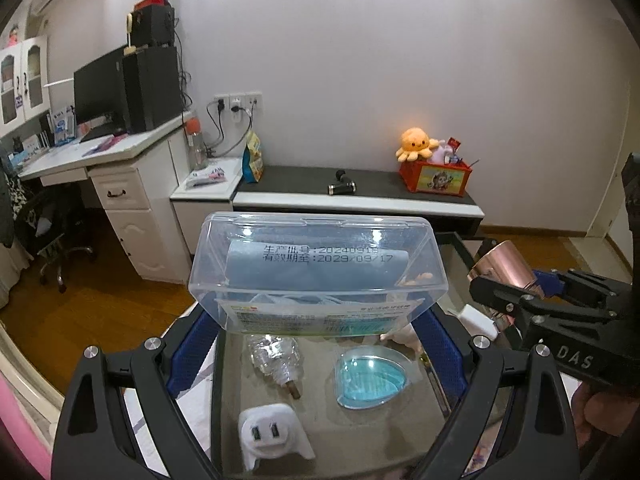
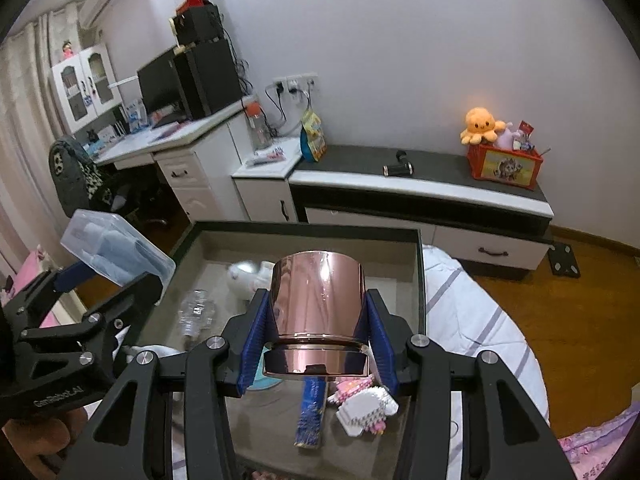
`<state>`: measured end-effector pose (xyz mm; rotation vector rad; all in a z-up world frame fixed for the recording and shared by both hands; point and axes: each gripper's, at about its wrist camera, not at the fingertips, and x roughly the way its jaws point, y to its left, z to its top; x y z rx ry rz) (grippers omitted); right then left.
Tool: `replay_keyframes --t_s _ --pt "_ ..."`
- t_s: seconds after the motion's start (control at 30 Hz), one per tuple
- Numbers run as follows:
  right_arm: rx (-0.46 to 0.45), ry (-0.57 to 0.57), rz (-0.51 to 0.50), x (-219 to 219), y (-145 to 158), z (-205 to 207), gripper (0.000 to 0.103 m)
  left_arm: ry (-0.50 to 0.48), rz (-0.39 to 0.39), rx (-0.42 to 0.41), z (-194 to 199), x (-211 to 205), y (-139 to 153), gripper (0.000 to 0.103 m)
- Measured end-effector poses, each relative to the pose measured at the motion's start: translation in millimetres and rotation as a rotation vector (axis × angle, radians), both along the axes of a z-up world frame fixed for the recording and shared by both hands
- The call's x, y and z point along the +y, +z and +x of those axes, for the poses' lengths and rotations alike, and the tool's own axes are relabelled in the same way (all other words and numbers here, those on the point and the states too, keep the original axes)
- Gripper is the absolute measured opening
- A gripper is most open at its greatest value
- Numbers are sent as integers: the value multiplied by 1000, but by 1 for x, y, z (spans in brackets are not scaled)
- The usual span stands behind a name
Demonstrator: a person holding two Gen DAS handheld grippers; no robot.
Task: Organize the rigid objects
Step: 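Place the rose-gold cup into the pink box with right tool while left tool drops the clear box in, then withdraw both tools from the pink box back over the bed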
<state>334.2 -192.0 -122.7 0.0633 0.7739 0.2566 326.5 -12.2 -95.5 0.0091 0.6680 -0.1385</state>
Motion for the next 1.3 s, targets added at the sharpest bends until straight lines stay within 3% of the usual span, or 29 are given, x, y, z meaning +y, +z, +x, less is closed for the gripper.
replay_keyframes --t_s 0.23,0.47,0.6,0.63,0.73,0.83,1.3 --pt "71 -5 -14 2 -28 20 48 -9 23 70 22 -10 -30 93" --pt "97 -8 -36 4 -38 22 51 -10 20 93 28 -8 -39 94" --pt "87 -31 -42 2 -36 18 81 4 16 93 21 -3 -35 98" --pt "82 -39 -36 0 -35 17 85 8 15 86 17 -1 -32 103" --pt "82 -47 -18 -2 -33 11 89 6 33 68 9 0 -25 103" --pt "67 -80 -61 0 -29 3 103 -1 20 60 -1 3 -18 103" --pt "-16 -119 -15 -2 11 -57 103 -12 1 -27 -79 2 23 103"
